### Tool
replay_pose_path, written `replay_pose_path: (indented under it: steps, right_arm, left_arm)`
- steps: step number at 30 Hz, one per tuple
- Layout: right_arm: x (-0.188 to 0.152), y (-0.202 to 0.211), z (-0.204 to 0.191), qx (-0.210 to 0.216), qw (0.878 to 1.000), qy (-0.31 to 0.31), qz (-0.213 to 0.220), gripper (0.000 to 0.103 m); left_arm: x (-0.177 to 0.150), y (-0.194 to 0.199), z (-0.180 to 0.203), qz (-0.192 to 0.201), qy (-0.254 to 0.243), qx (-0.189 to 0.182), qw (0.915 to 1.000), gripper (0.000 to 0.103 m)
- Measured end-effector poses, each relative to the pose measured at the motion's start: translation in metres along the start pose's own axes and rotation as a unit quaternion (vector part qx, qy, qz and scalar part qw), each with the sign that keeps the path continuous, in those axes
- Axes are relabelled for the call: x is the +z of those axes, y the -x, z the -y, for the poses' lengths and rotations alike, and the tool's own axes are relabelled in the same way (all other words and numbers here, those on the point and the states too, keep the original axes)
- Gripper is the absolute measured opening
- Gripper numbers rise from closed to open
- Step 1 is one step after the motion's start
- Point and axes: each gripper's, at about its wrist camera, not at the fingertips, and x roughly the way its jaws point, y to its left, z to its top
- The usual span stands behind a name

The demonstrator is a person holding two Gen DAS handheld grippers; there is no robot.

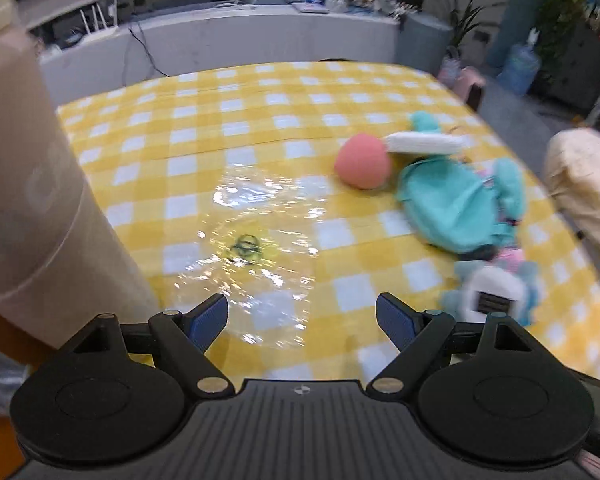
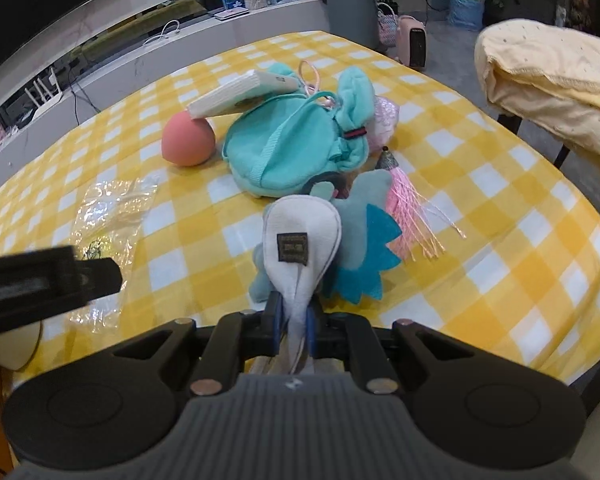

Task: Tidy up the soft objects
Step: 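Reach the left tool to the clear plastic bag and close on it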

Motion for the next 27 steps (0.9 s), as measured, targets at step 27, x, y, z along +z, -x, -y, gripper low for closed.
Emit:
replay_pose_path:
  steps: [27]
  right_arm:
    - [0.0, -0.002, 0.002, 0.001, 1.0, 0.008, 0.013, 0.01]
  left_arm:
    - [0.039, -0.068, 0.01, 0.015, -0.038, 0.068, 0.9969, 0.098]
